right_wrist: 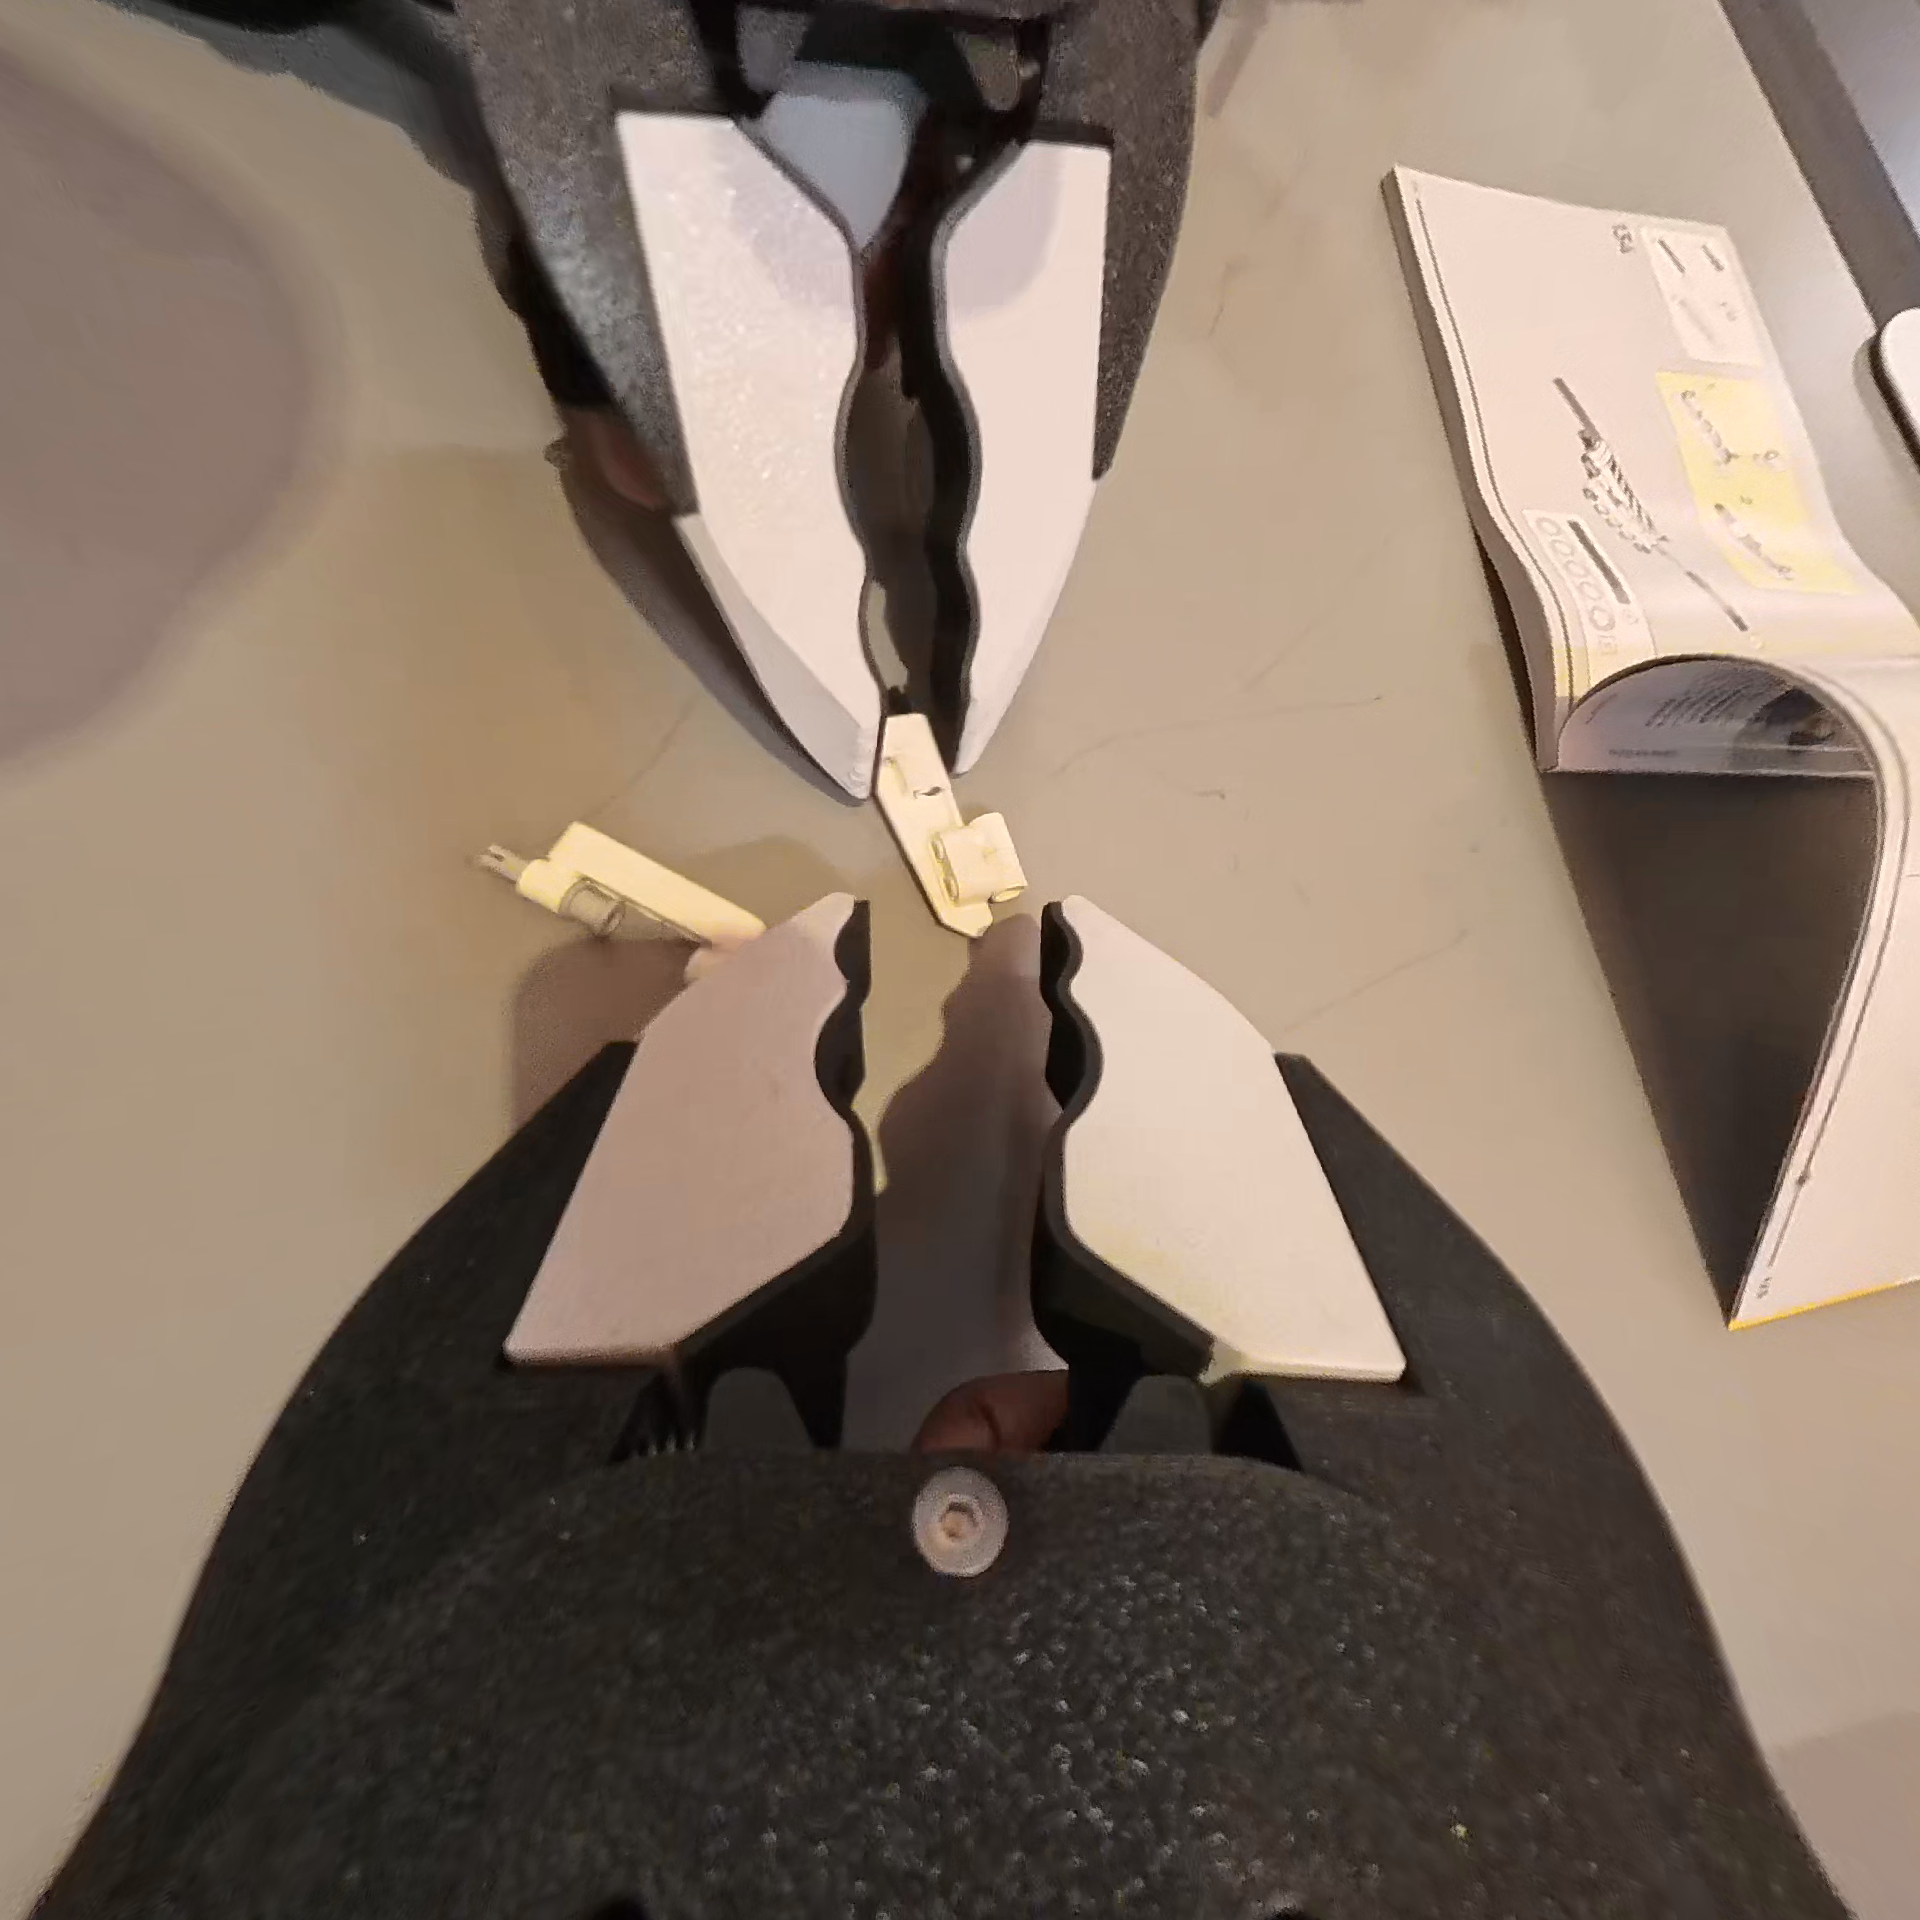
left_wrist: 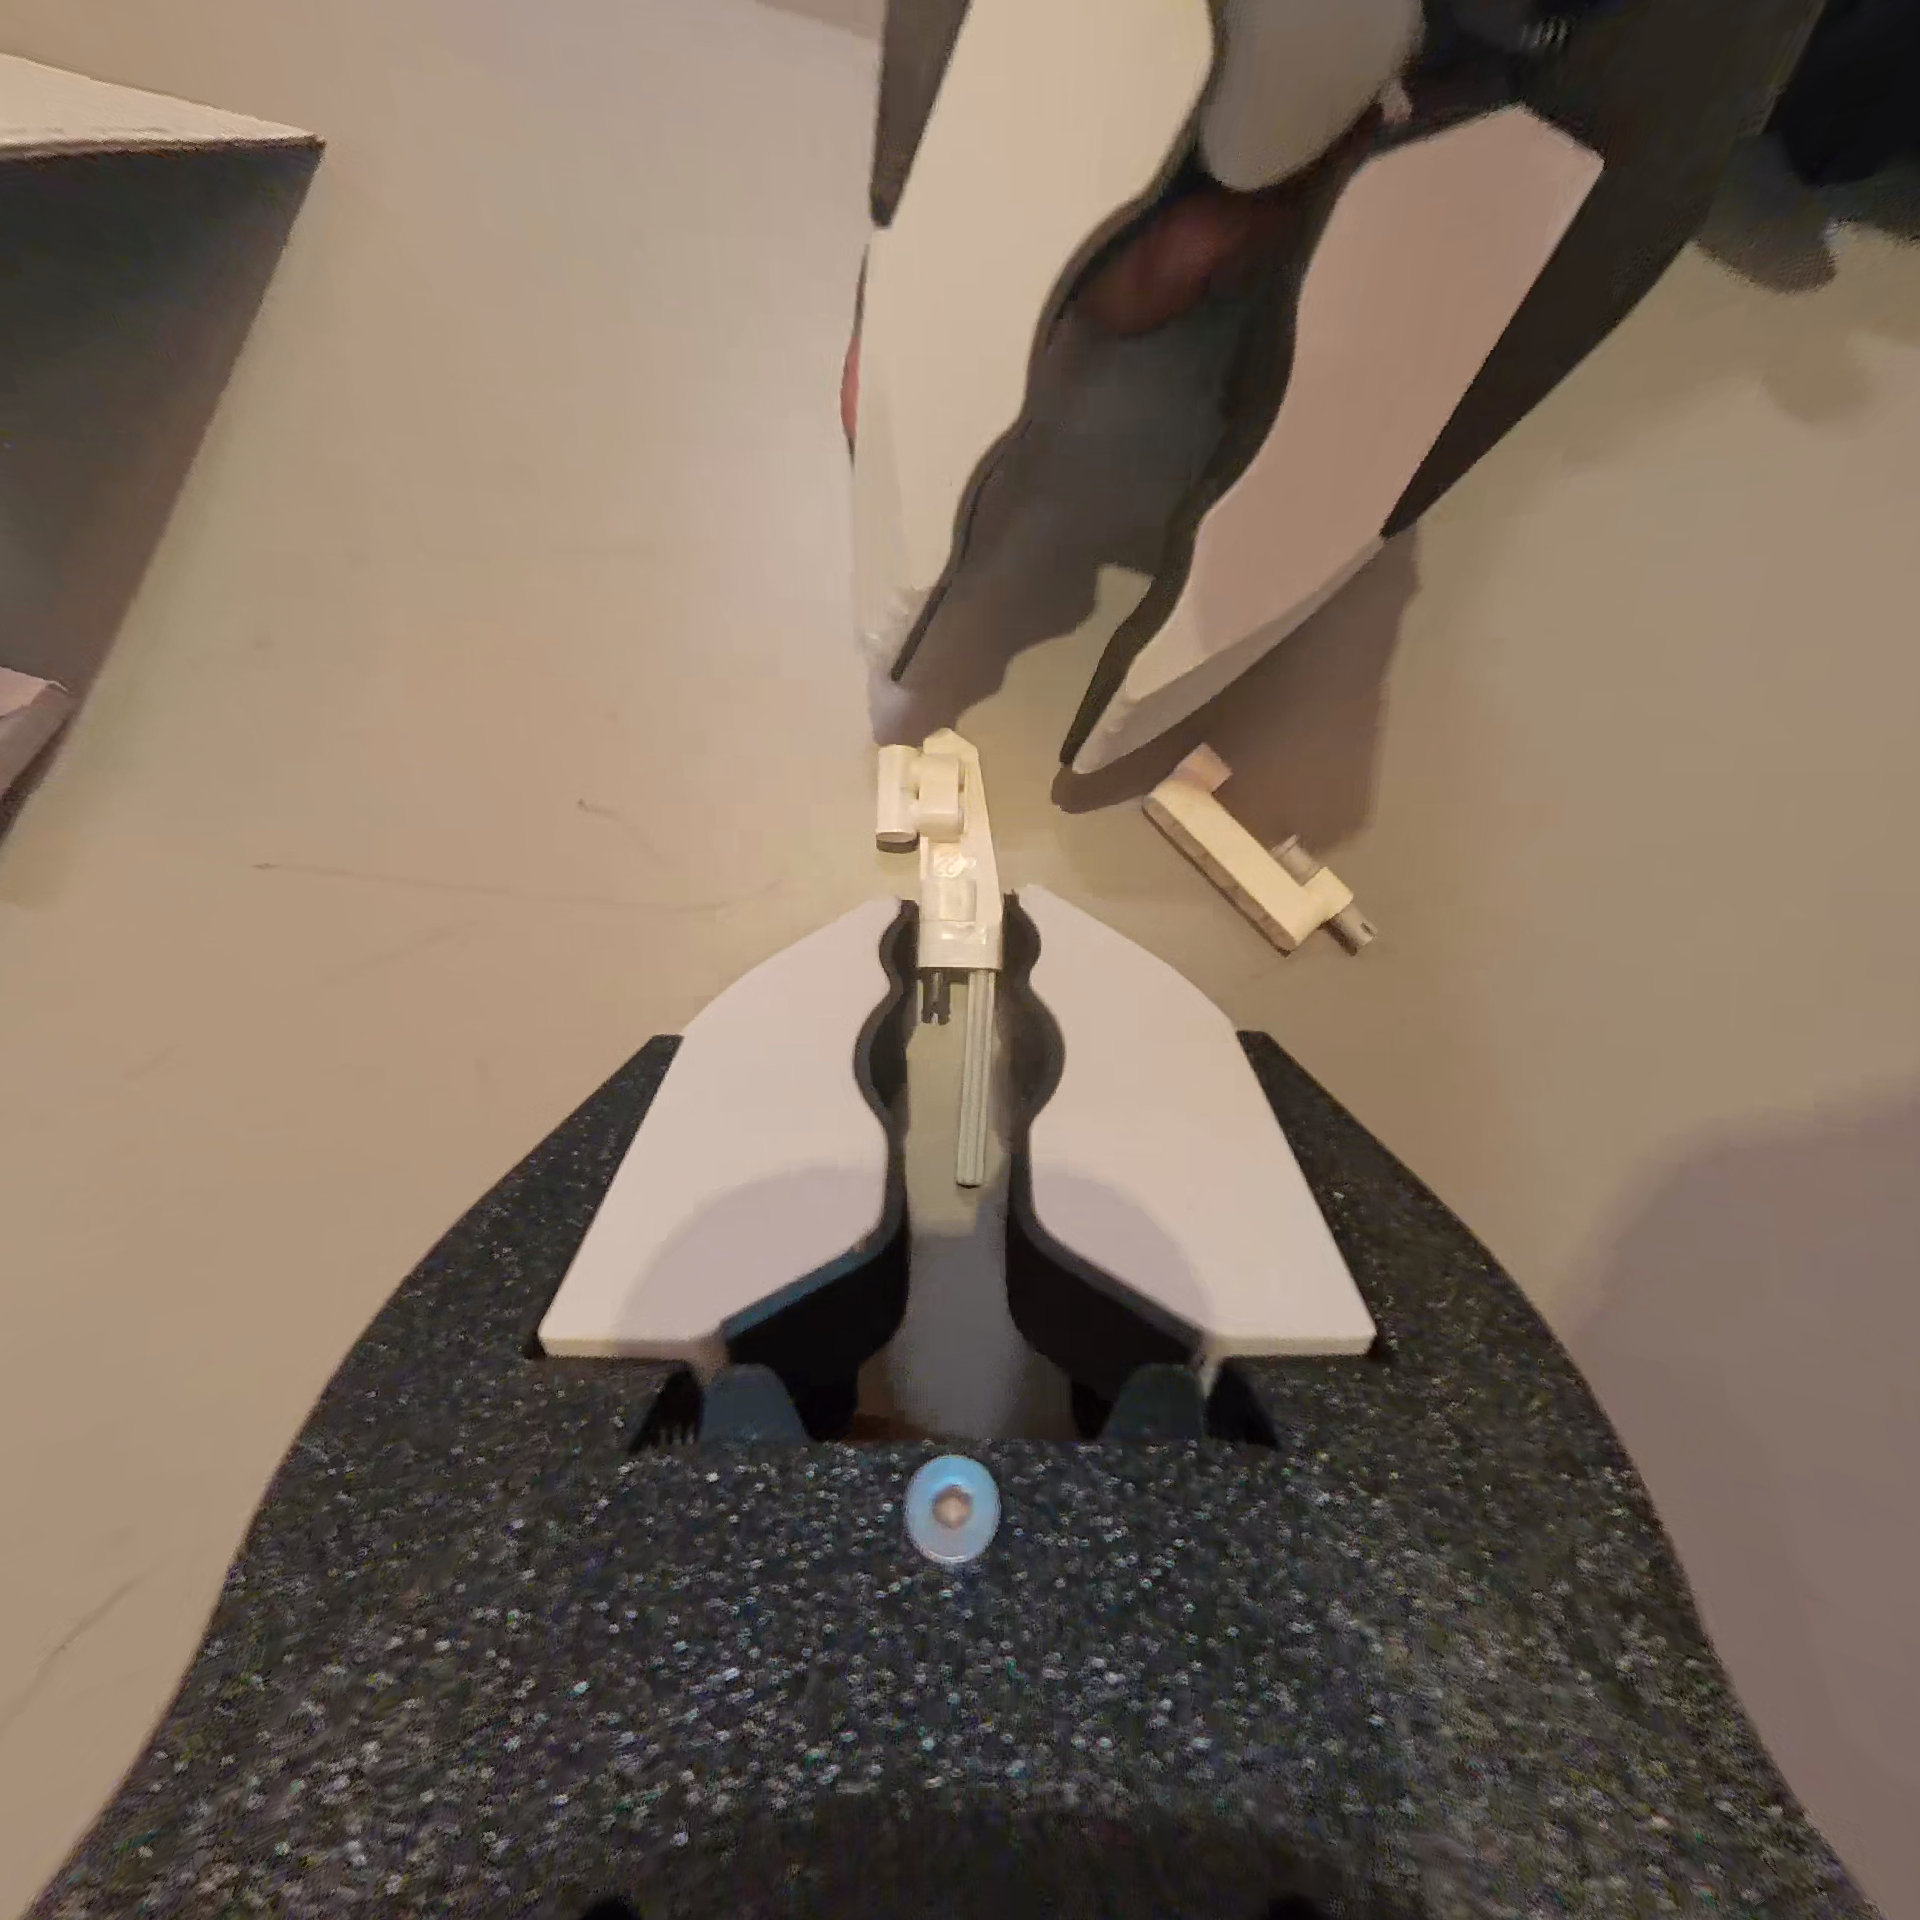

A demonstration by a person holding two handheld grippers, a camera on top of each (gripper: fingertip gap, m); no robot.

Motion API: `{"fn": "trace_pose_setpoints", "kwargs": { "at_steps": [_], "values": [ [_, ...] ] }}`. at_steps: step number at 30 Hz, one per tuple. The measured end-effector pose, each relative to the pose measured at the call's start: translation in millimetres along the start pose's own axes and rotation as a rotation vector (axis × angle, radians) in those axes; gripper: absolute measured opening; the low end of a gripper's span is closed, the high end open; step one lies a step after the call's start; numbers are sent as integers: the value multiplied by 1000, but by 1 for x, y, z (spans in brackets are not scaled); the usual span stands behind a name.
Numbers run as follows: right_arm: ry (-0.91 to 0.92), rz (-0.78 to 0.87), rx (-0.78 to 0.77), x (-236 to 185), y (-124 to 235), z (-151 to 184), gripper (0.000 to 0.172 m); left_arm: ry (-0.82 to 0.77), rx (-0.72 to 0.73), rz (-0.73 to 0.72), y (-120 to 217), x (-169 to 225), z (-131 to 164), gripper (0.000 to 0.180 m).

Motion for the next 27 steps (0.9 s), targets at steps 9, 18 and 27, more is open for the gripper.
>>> {"fn": "trace_pose_setpoints", "kwargs": {
  "at_steps": [9, 18, 27],
  "values": [
    [151, 66, 53, 0, 1, 0, 29, 188, 75, 237, 5, 7, -7, 15],
    [-8, -84, -32, -5, -2, 4, 9, 106, 98, 213, 9, 10, -10, 23],
    [-234, -233, -53, -3, -3, 5, 8, -14, 8, 14, -3, 3, -3, 10]
  ]
}}
Point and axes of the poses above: each gripper's, where its closed fingertips meet, y back along the fingers, z out of its underside, x = y × z across the jaws, the point moved 3 cm from there along y, back along the fingers, and after that the axes turned 8 degrees about -x, right-handed, at the moved point
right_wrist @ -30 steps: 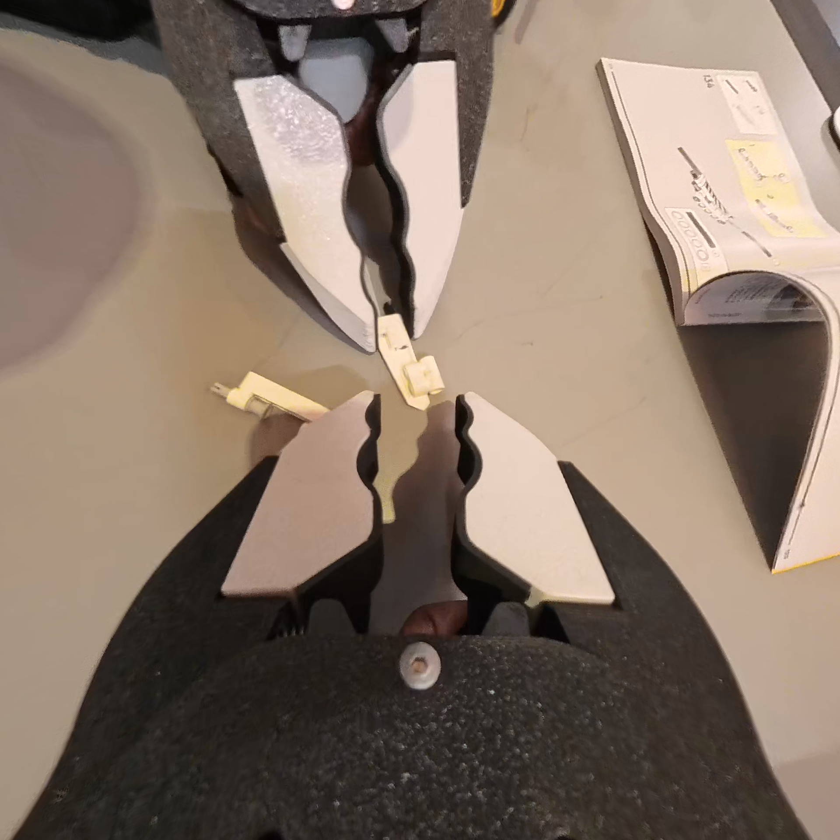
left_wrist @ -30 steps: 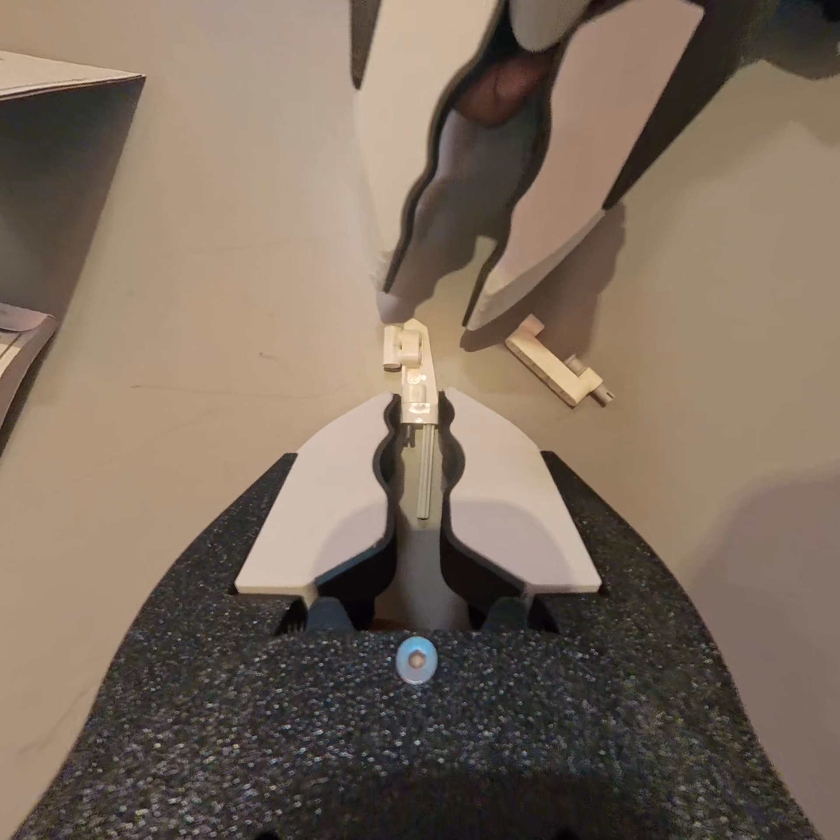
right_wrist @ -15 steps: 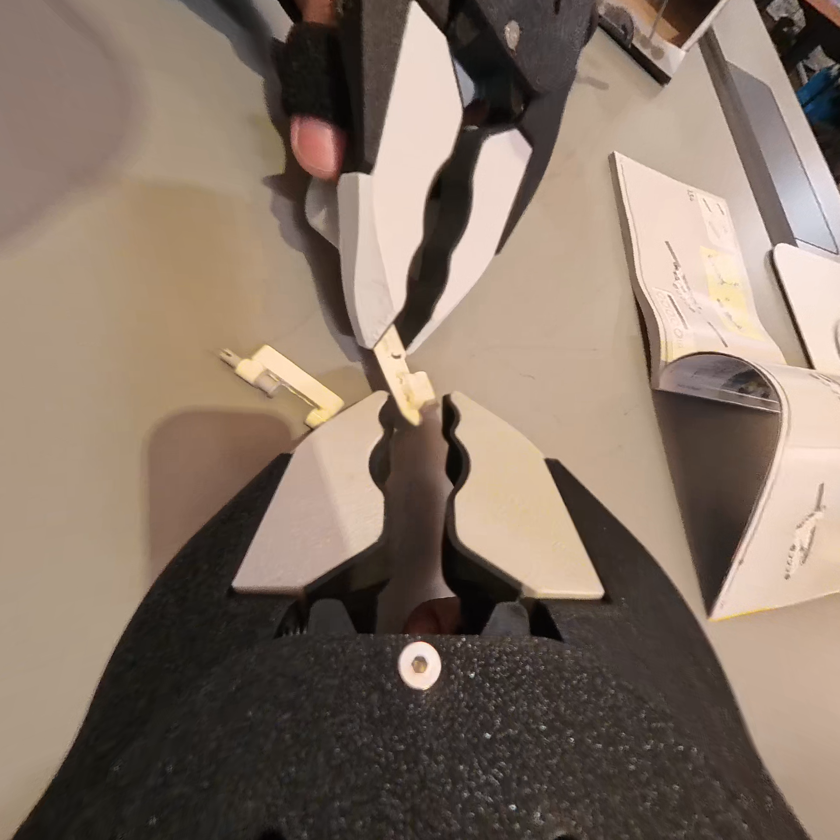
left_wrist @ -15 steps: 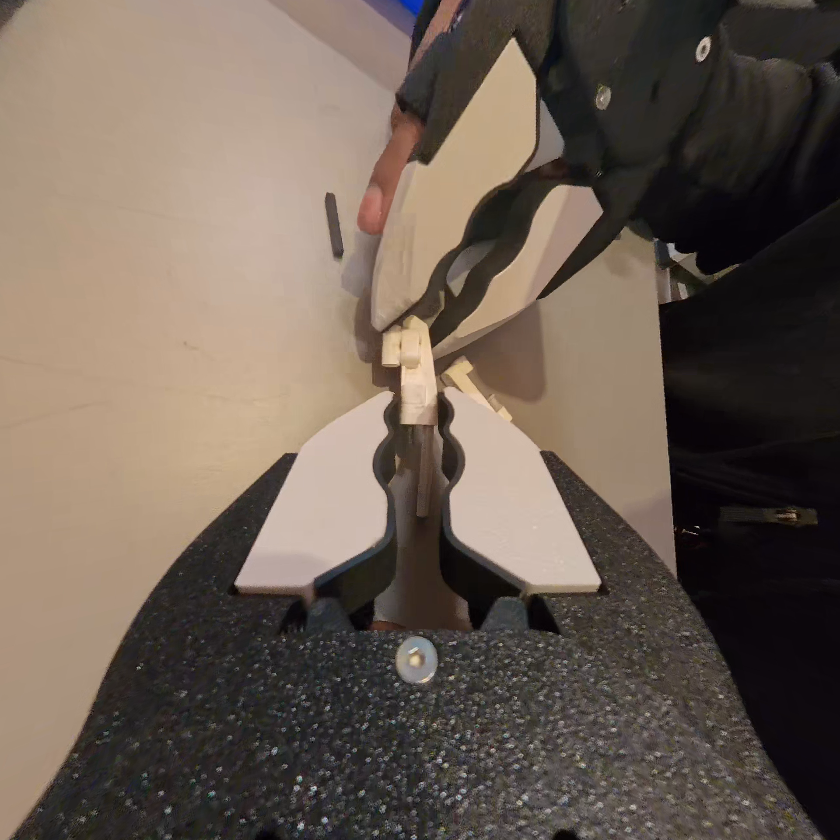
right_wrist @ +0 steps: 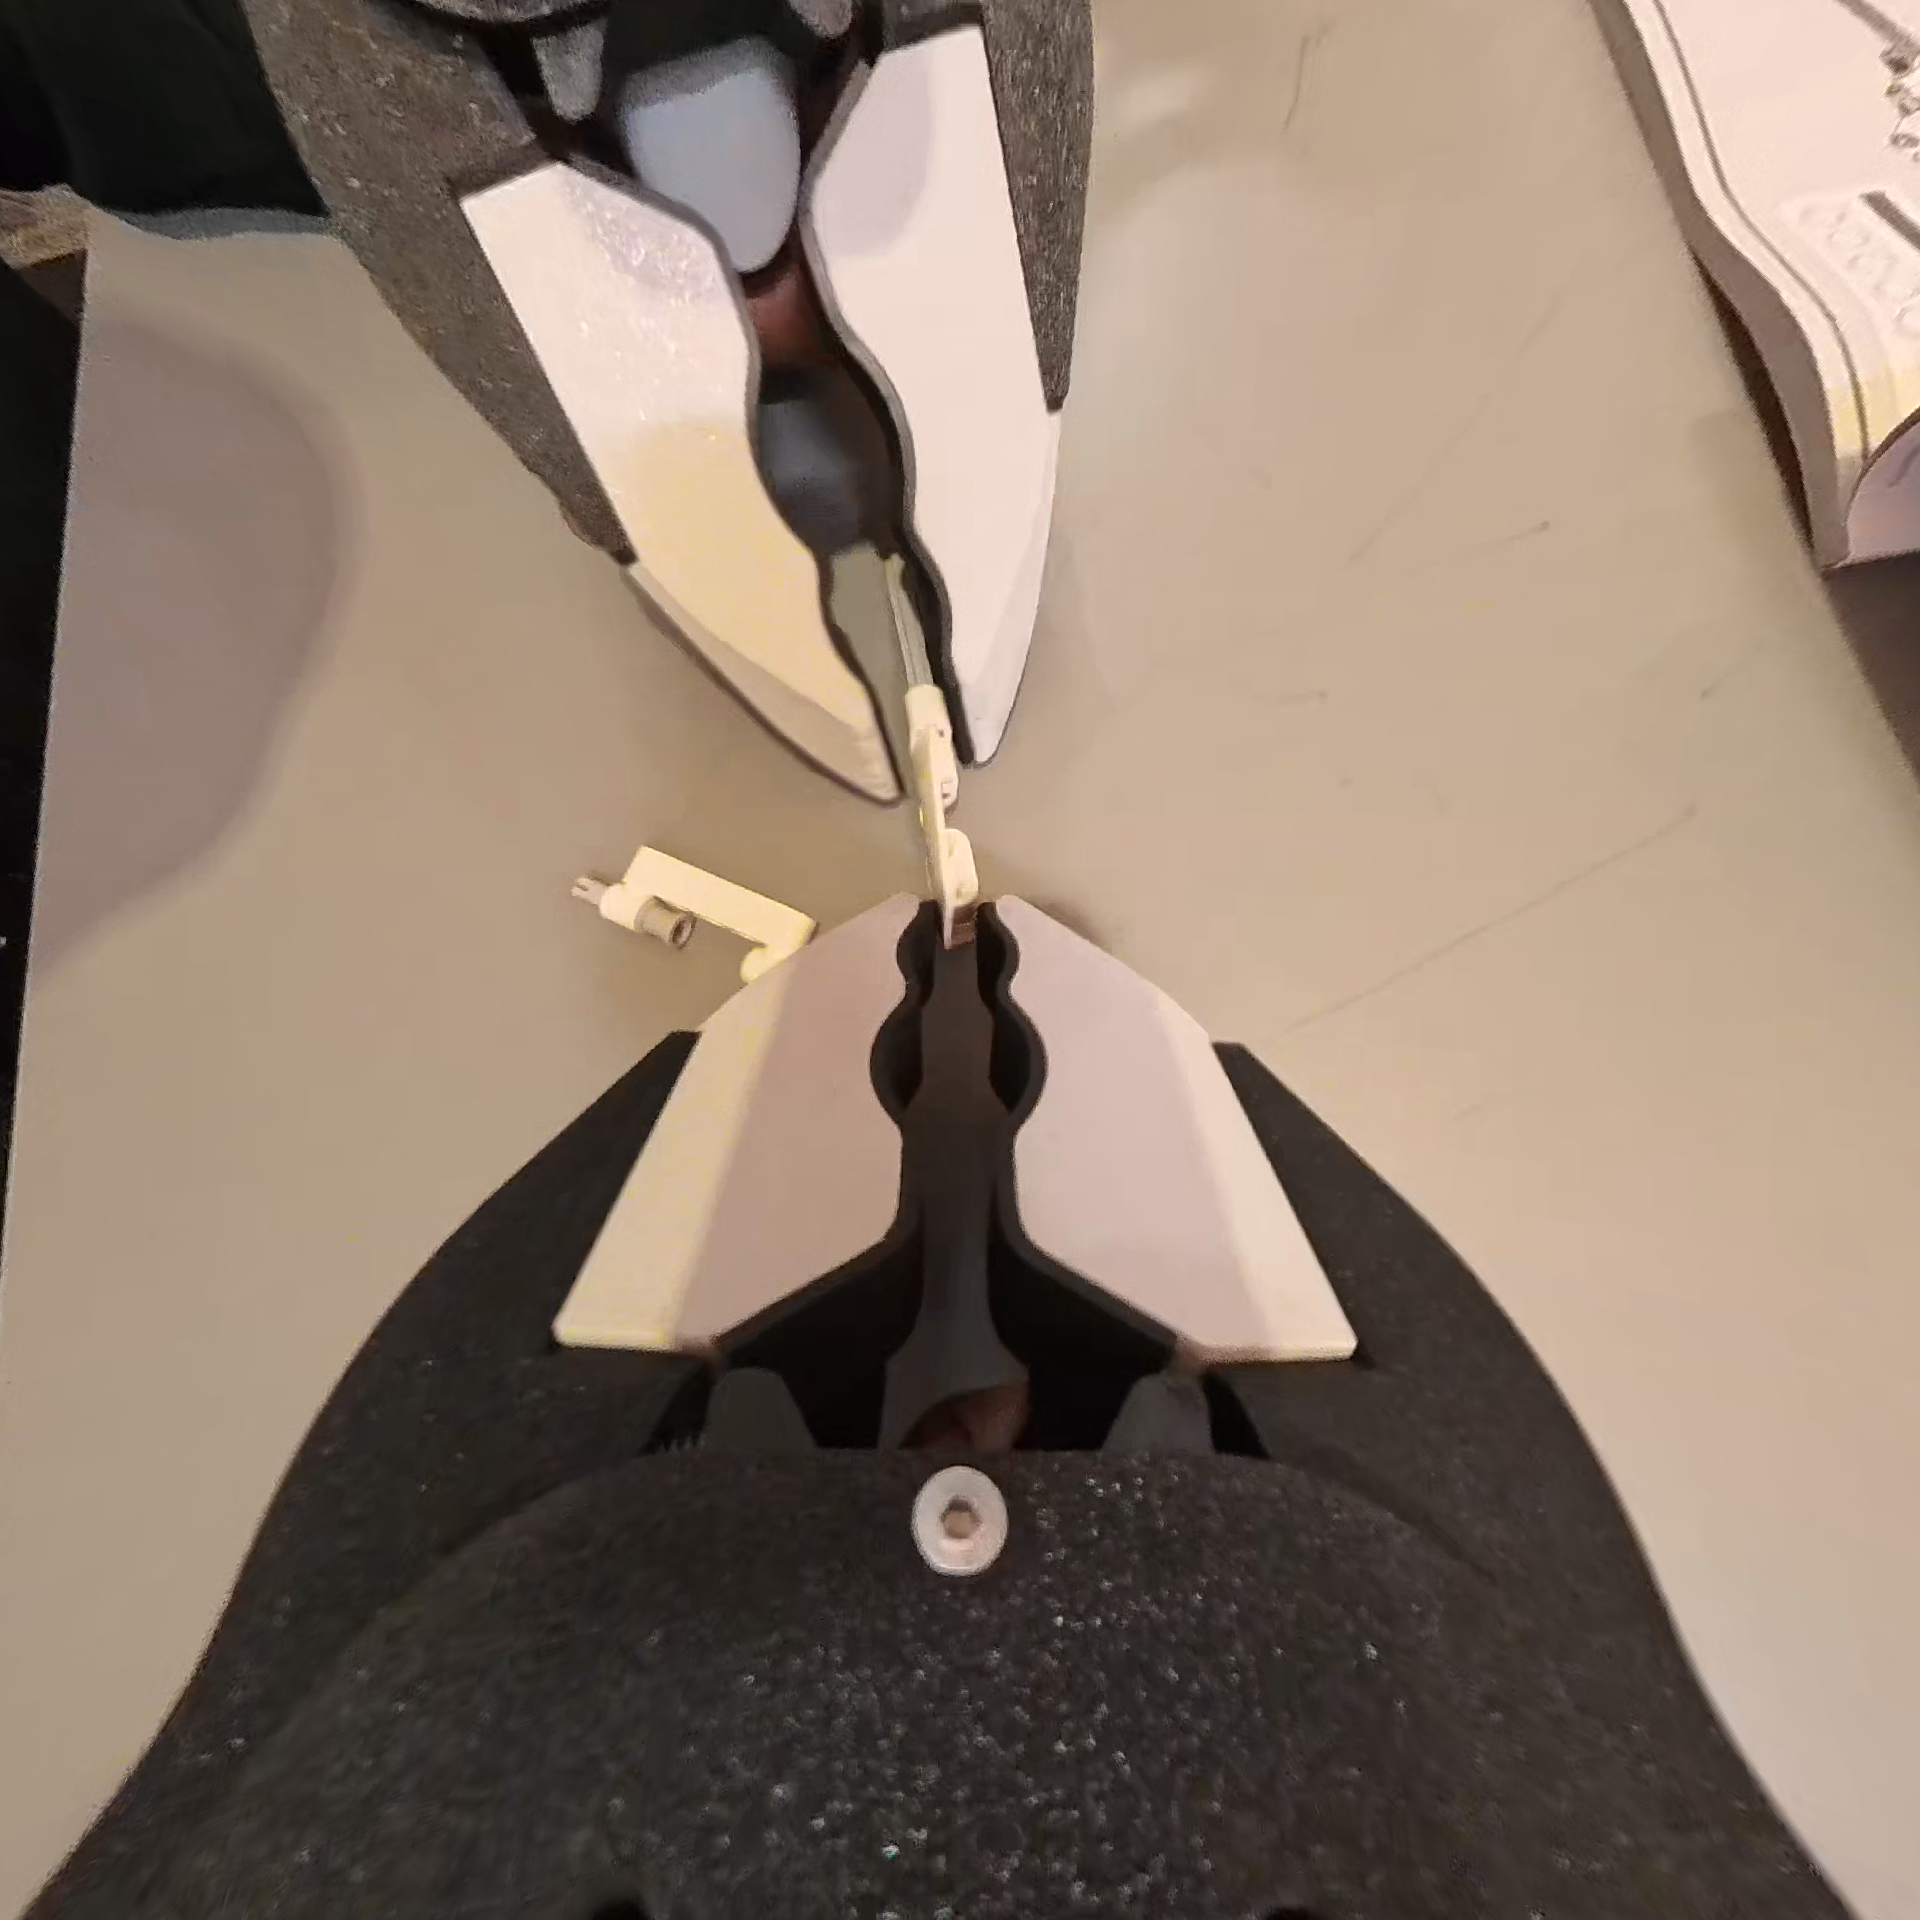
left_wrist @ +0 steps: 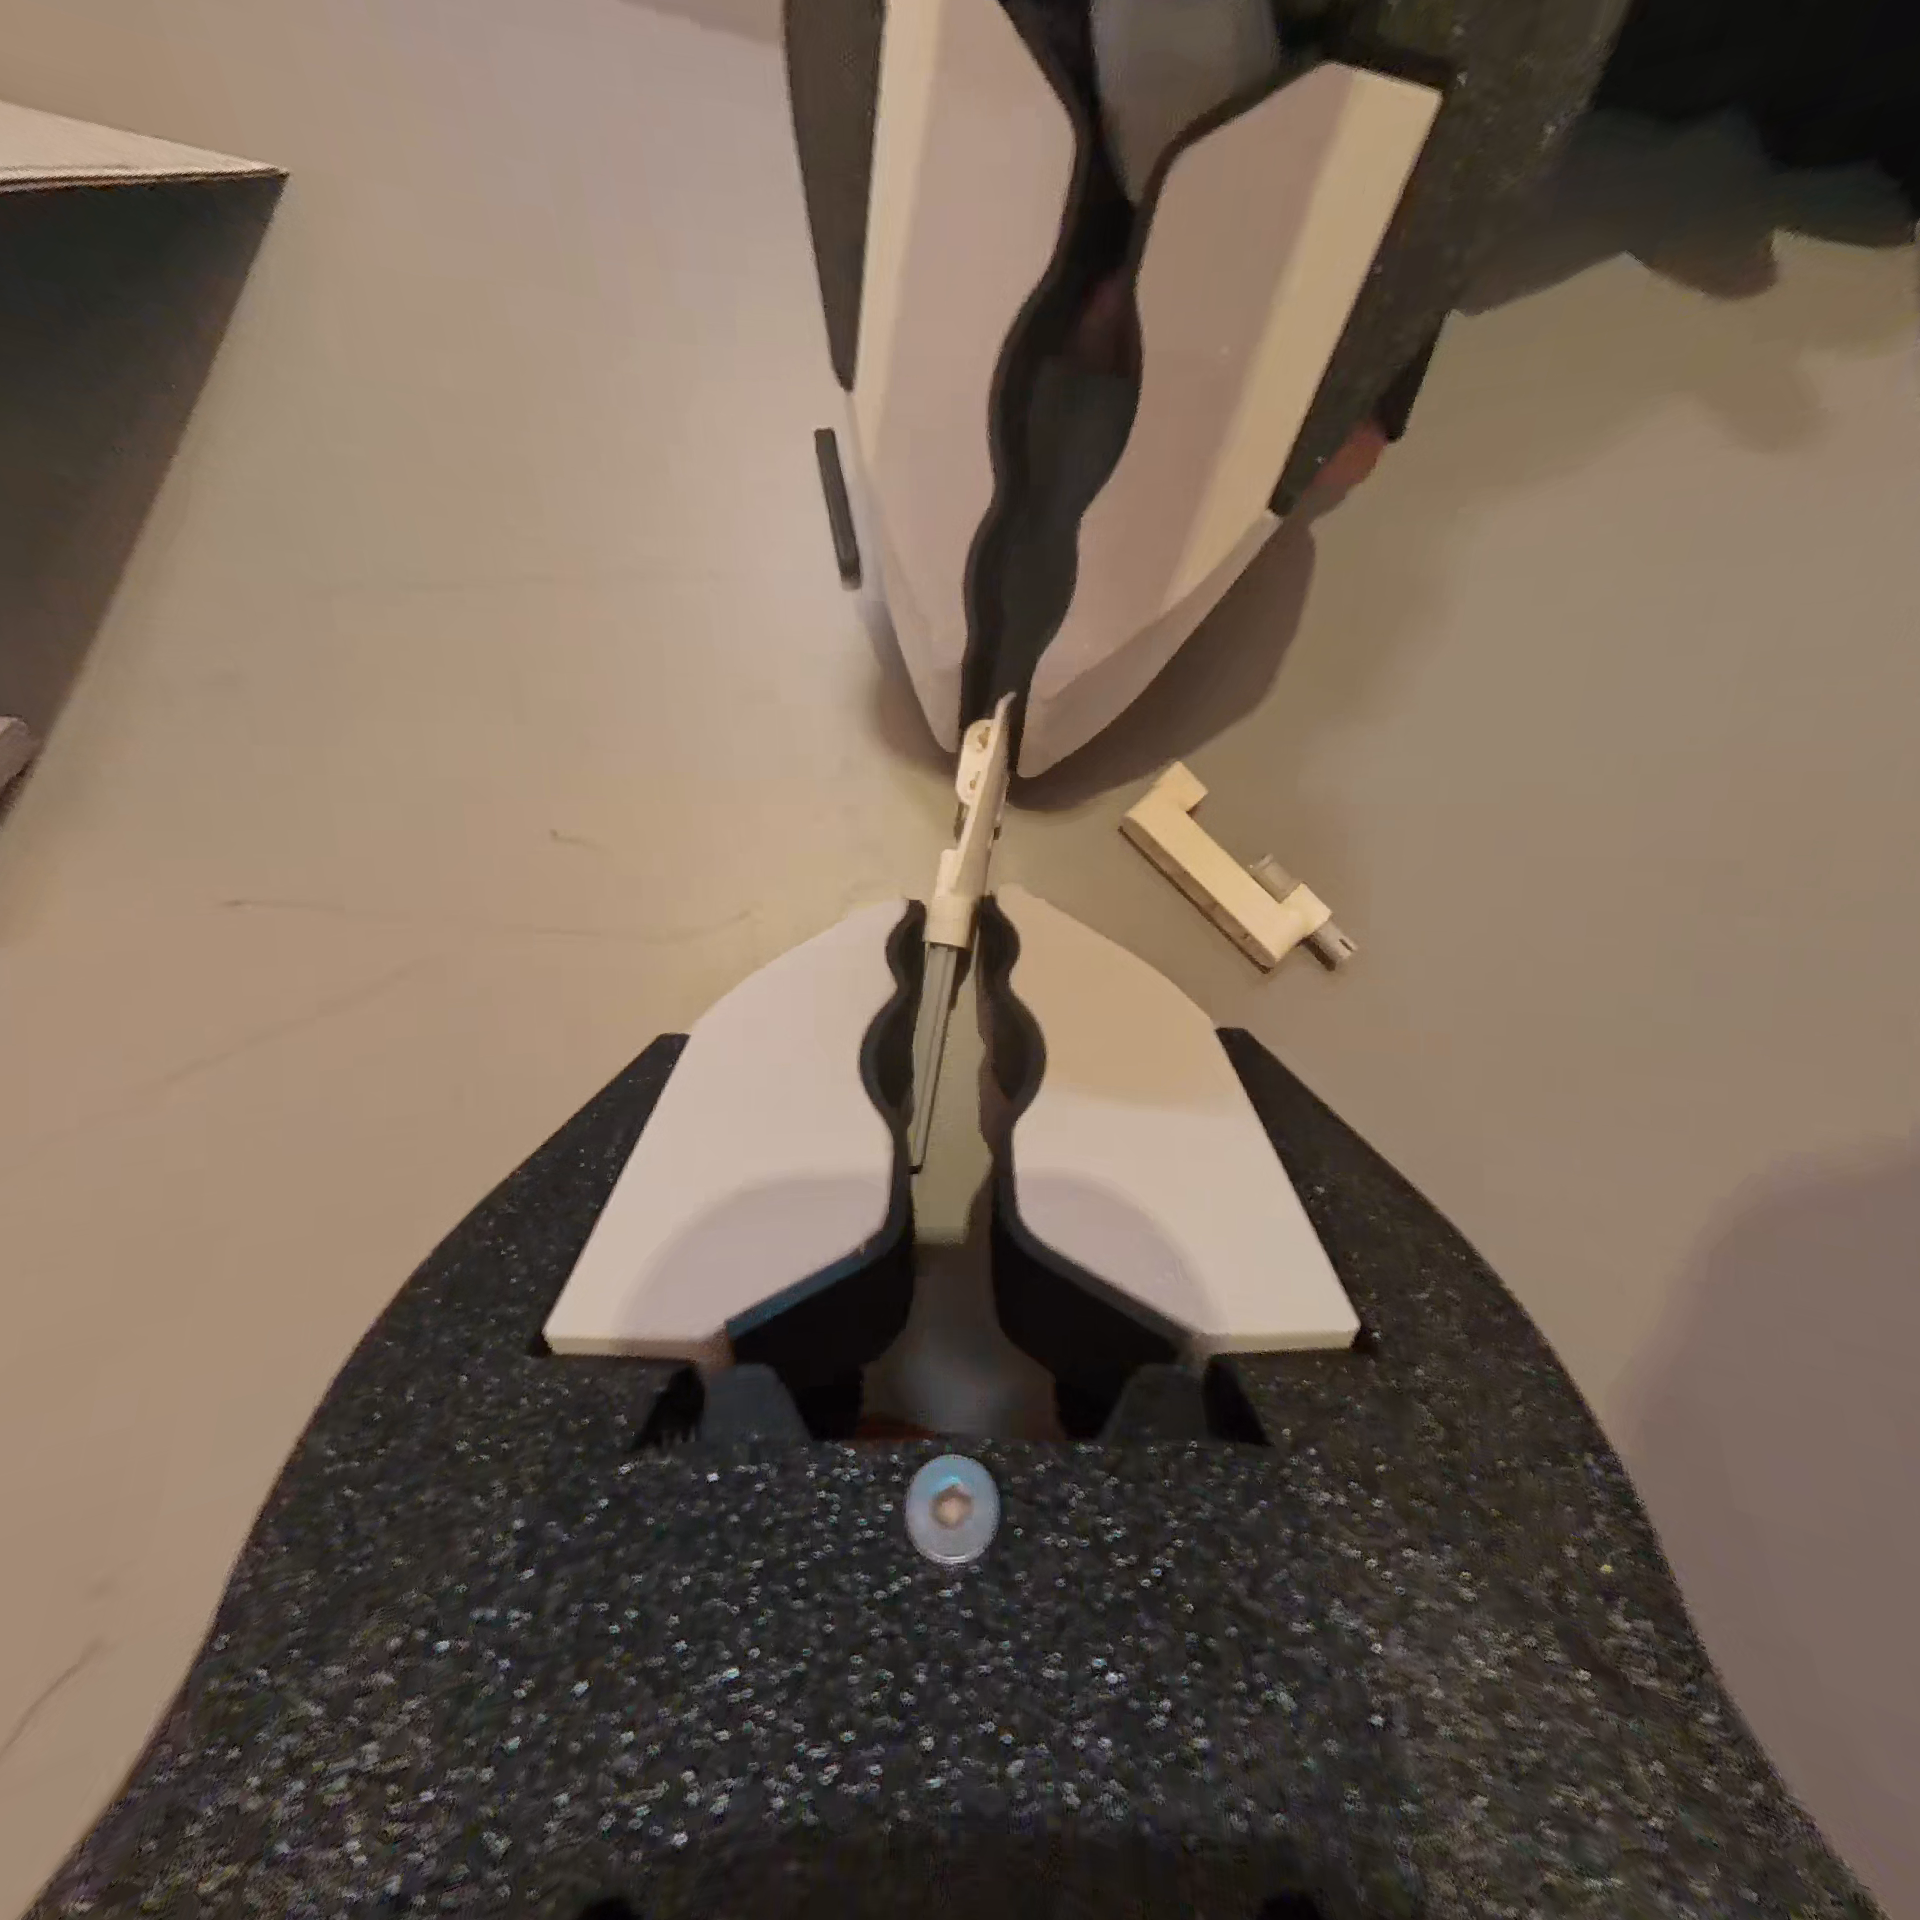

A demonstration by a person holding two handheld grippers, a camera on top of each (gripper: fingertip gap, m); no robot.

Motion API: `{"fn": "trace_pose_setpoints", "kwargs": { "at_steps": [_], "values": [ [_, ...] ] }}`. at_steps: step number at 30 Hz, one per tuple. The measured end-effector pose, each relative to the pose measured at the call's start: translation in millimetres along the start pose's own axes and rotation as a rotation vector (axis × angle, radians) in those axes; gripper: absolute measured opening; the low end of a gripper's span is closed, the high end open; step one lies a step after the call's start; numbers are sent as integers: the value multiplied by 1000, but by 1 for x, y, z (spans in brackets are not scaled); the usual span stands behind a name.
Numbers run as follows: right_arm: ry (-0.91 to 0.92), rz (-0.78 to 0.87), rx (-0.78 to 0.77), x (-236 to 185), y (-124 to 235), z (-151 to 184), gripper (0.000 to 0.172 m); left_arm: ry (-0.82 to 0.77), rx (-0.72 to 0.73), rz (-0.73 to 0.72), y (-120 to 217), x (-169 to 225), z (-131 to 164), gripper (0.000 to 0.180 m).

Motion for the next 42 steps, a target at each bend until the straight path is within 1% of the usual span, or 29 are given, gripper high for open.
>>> {"fn": "trace_pose_setpoints", "kwargs": {
  "at_steps": [3, 6, 11, 14, 17, 21, 23, 26, 28, 30, 32, 34, 39, 42],
  "values": [
    [-14, 37, -7, 4, 0, 0, 9, 80, 5, 26, 1, -4, 0, 8],
    [-18, 59, -11, 7, 0, 1, 15, 176, 20, 74, 2, -7, -1, 8],
    [75, 122, 39, 7, 4, -4, 18, 295, 49, 173, 5, -8, -3, 8],
    [117, 165, 78, 8, 8, -10, 18, 326, 64, 175, 6, -11, -3, 10],
    [126, 194, 103, 11, 11, -14, 17, 331, 64, 134, 7, -17, -3, 12],
    [132, 213, 82, 13, 7, -12, 16, 306, 47, 35, 7, -25, -1, 13],
    [147, 215, 66, 12, 6, -10, 16, 274, 30, -3, 7, -26, 1, 20],
    [164, 200, 44, 10, 6, -6, 17, 237, 34, 15, 7, -18, -3, 27],
    [161, 181, 44, 8, 8, -3, 17, 211, 33, 1, 5, -15, -6, 29],
    [163, 154, 49, 4, 10, -2, 17, 157, -10, -63, 2, -16, -2, 27],
    [178, 130, 48, 0, 11, 1, 16, 92, -30, -143, 2, -20, 0, 16],
    [203, 94, 44, -7, 11, 5, 17, 35, -41, -182, 3, -23, 2, 16],
    [260, 42, 21, -19, 10, 14, 19, -17, -7, -192, 12, -21, -2, 29],
    [274, 11, 43, -25, 11, 12, 21, -110, 26, -134, 19, -5, -7, 30]
  ]
}}
Point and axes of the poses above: each gripper's, where its closed fingertips meet, y back along the fingers, z out of its underside, x = y × z across the jaws, the point moved 3 cm from there along y, back along the fingers, and after that the axes turned 8 degrees about -x, right-handed, at the moved point
